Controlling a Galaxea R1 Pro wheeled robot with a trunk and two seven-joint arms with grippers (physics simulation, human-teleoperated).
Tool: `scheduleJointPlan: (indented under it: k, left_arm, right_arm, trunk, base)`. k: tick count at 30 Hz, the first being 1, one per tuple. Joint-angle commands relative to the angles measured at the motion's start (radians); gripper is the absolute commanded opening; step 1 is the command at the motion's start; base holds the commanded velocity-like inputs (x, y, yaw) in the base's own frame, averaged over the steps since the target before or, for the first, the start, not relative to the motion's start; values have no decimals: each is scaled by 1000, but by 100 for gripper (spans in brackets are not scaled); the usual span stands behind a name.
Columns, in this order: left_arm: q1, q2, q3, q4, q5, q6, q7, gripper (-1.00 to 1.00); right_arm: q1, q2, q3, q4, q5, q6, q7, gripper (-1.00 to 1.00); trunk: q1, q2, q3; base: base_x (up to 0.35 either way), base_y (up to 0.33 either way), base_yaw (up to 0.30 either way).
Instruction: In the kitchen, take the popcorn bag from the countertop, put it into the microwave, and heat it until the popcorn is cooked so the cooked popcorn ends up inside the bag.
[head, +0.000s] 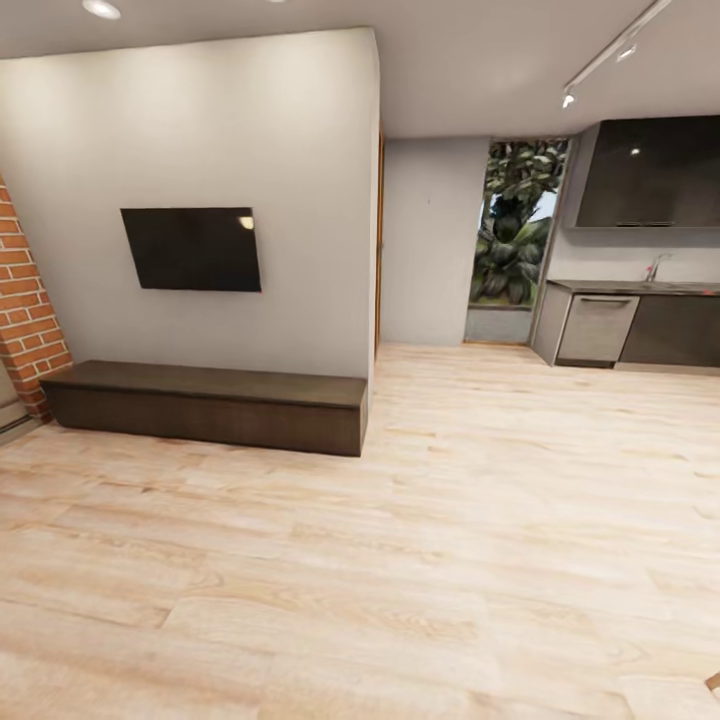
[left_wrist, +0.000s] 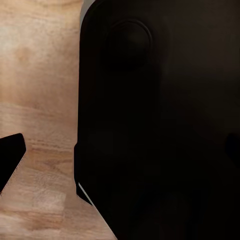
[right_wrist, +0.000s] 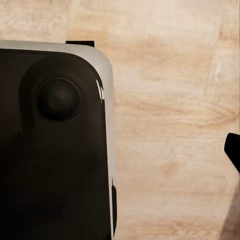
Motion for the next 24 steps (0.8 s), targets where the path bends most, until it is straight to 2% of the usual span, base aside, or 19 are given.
scheduleJointPlan:
  k: [1, 15, 19, 24]
  left_arm:
    - [0, 0, 8, -2, 0, 2, 0, 100]
    - [0, 0, 8, -2, 1, 2, 0, 100]
    - [0, 0, 8, -2, 1, 2, 0, 100]
    - [0, 0, 8, -2, 0, 2, 0, 100]
  right_arm:
    - [0, 0, 0, 1, 0, -4, -2, 100]
    - [0, 1, -3, 1, -1, -5, 2, 100]
    - [0, 17, -5, 1, -2, -7, 4, 100]
    - [0, 18, -5, 1, -2, -35, 4, 100]
  trunk:
    - [1, 0, -1]
    - [1, 0, -1]
    - [1, 0, -1]
    - [1, 0, -1]
  base:
    - [304, 0, 0]
    - [304, 0, 0]
    - [304, 0, 0]
    - [304, 0, -4]
